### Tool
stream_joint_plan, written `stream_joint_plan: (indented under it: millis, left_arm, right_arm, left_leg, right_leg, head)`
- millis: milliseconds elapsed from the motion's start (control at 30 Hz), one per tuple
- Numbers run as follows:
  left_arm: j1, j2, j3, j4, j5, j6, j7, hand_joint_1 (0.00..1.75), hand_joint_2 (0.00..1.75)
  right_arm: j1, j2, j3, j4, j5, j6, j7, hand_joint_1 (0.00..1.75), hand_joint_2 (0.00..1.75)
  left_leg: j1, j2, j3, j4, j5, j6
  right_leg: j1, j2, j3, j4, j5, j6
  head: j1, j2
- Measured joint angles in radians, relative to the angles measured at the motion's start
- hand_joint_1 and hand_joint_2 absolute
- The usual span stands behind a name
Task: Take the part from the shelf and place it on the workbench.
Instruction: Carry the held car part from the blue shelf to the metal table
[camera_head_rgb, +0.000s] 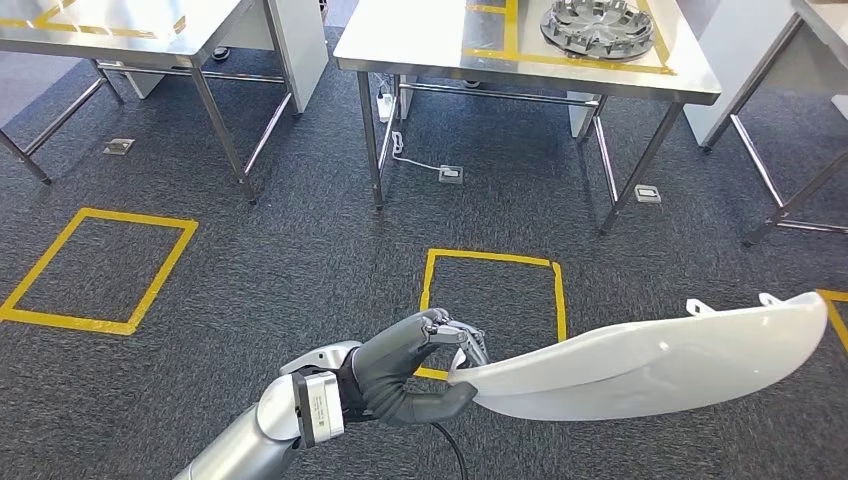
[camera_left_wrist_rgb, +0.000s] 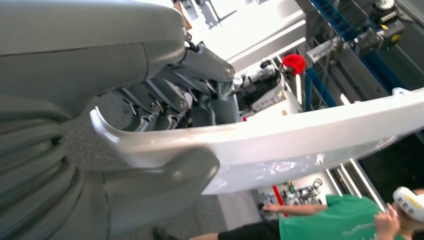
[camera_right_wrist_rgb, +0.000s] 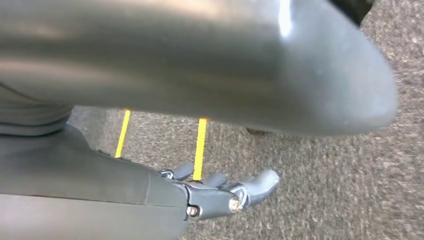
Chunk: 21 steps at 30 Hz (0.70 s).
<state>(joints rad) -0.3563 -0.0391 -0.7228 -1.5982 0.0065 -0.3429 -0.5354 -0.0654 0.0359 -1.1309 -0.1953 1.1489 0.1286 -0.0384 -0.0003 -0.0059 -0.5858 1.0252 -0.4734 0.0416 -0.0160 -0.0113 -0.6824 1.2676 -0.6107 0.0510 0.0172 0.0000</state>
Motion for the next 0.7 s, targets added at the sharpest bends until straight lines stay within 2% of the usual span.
stream_joint_plan:
  millis: [33, 67, 133, 167, 200, 267, 333, 367, 433, 500, 533, 567, 600, 633, 667, 700]
  left_arm:
    - [0.001, 0.0, 0.0, 0.001, 0.0, -0.001, 0.0, 1.75, 1.75]
    - [0.001, 0.0, -0.001, 0.002, 0.0, -0.001, 0.0, 1.75, 1.75]
    - [0.0, -0.002, -0.003, 0.002, 0.0, -0.002, 0.0, 1.75, 1.75]
    - [0.0, -0.004, -0.004, 0.002, 0.0, -0.002, 0.0, 1.75, 1.75]
    - [-0.001, -0.005, -0.005, 0.002, 0.0, -0.003, 0.0, 1.75, 1.75]
    - [-0.002, -0.006, -0.006, 0.002, 0.0, -0.003, 0.0, 1.75, 1.75]
    - [-0.004, -0.006, -0.006, 0.0, 0.0, -0.005, 0.0, 1.75, 1.75]
    - [-0.005, -0.007, -0.006, 0.0, 0.0, -0.006, 0.0, 1.75, 1.75]
    - [-0.009, -0.006, -0.007, 0.0, 0.0, -0.009, 0.0, 1.75, 1.75]
    - [-0.009, -0.004, -0.008, 0.003, 0.0, -0.01, 0.0, 1.75, 1.75]
    - [-0.008, -0.003, -0.008, 0.004, 0.0, -0.01, 0.0, 1.75, 1.75]
    - [-0.008, -0.002, -0.009, 0.006, 0.0, -0.011, 0.0, 1.75, 1.75]
    - [-0.009, -0.002, -0.011, 0.007, 0.0, -0.012, 0.0, 1.75, 1.75]
    - [-0.009, -0.002, -0.013, 0.008, 0.0, -0.012, 0.0, 1.75, 1.75]
    - [-0.01, -0.002, -0.014, 0.008, 0.0, -0.013, 0.0, 1.75, 1.75]
    - [-0.01, -0.002, -0.015, 0.008, 0.001, -0.013, 0.0, 1.75, 1.75]
  right_arm:
    - [0.002, 0.0, -0.001, 0.0, 0.0, 0.0, 0.0, 0.0, 0.0]
    - [0.003, 0.0, -0.002, 0.0, 0.0, 0.0, 0.0, 0.0, 0.0]
    - [0.004, 0.0, -0.002, 0.0, 0.0, 0.0, -0.001, 0.0, 0.0]
    - [0.003, 0.0, -0.002, 0.0, 0.0, 0.0, -0.002, 0.0, 0.0]
    - [0.003, 0.0, -0.002, 0.0, 0.0, 0.0, -0.003, 0.0, 0.0]
    - [0.002, 0.0, -0.002, 0.0, -0.001, 0.0, -0.007, 0.0, 0.0]
    - [0.003, 0.001, -0.002, 0.0, -0.001, 0.0, -0.014, 0.0, 0.0]
    - [0.003, 0.002, -0.002, 0.0, -0.001, 0.0, -0.018, 0.0, 0.0]
    - [0.002, 0.003, -0.003, 0.0, -0.003, 0.0, -0.029, 0.0, 0.0]
    - [0.002, 0.003, -0.004, 0.0, -0.011, -0.001, -0.043, 0.0, 0.0]
    - [0.003, 0.003, -0.006, 0.0, -0.018, -0.001, -0.051, 0.0, 0.0]
    - [0.003, 0.004, -0.01, 0.0, -0.027, -0.001, -0.06, 0.0, 0.0]
    - [0.004, 0.005, -0.016, 0.0, -0.037, -0.001, -0.07, 0.0, 0.0]
    - [0.004, 0.006, -0.021, 0.0, -0.048, 0.0, -0.08, 0.0, 0.0]
    - [0.003, 0.007, -0.028, 0.0, -0.059, -0.001, -0.089, 0.0, 0.0]
    - [0.002, 0.008, -0.035, 0.0, -0.07, 0.0, -0.096, 0.0, 0.0]
  left_leg:
    - [-0.001, -0.003, 0.002, 0.001, -0.003, 0.001]
    - [-0.001, -0.005, 0.006, 0.002, -0.007, 0.0]
    - [-0.001, -0.01, 0.018, 0.002, -0.015, -0.005]
    - [-0.002, -0.012, 0.022, 0.003, -0.02, -0.009]
    - [-0.004, -0.013, 0.025, 0.003, -0.024, -0.014]
    - [-0.005, -0.015, 0.028, 0.0, -0.03, -0.025]
    - [-0.005, -0.012, 0.031, 0.002, -0.037, -0.037]
    - [-0.004, -0.01, 0.024, 0.021, -0.048, -0.043]
    - [-0.002, -0.006, -0.025, 0.125, -0.095, -0.053]
    - [0.001, -0.004, -0.103, 0.259, -0.139, -0.06]
    - [0.002, -0.004, -0.129, 0.292, -0.137, -0.061]
    - [0.003, -0.003, -0.134, 0.282, -0.113, -0.061]
    - [0.003, -0.002, -0.118, 0.234, -0.072, -0.059]
    - [0.003, 0.0, -0.089, 0.161, -0.025, -0.055]
    - [0.002, 0.002, -0.059, 0.091, 0.007, -0.051]
    - [0.0, 0.004, -0.037, 0.04, 0.026, -0.045]
  right_leg:
    - [0.0, 0.0, -0.022, 0.022, 0.008, 0.0]
    - [0.0, 0.001, -0.023, 0.003, 0.037, -0.002]
    - [0.001, 0.002, 0.023, -0.122, 0.118, -0.009]
    - [0.003, 0.003, 0.05, -0.184, 0.145, -0.014]
    - [0.005, 0.004, 0.067, -0.225, 0.157, -0.019]
    - [0.011, 0.004, 0.076, -0.245, 0.153, -0.03]
    - [0.007, 0.004, 0.083, -0.25, 0.151, -0.041]
    - [0.004, 0.003, 0.089, -0.253, 0.15, -0.048]
    - [0.001, 0.002, 0.102, -0.257, 0.143, -0.058]
    - [0.002, 0.001, 0.112, -0.257, 0.133, -0.063]
    - [0.002, 0.001, 0.118, -0.257, 0.128, -0.062]
    - [0.002, 0.001, 0.126, -0.257, 0.123, -0.061]
    - [0.002, 0.002, 0.134, -0.257, 0.117, -0.06]
    - [0.002, 0.002, 0.144, -0.257, 0.11, -0.057]
    - [0.003, 0.003, 0.152, -0.256, 0.103, -0.053]
    - [0.004, 0.003, 0.156, -0.255, 0.097, -0.047]
  head:
    - [0.001, 0.0]
    - [0.001, 0.0]
    - [0.002, 0.0]
    - [0.003, 0.0]
    - [0.003, 0.0]
    - [0.002, 0.0]
    - [0.002, 0.0]
    - [0.0, 0.0]
    - [-0.005, 0.0]
    - [-0.008, 0.0]
    - [-0.008, 0.0]
    - [-0.009, 0.0]
    - [-0.009, 0.0]
    - [-0.01, 0.0]
    - [-0.01, 0.0]
    - [-0.011, 0.0]
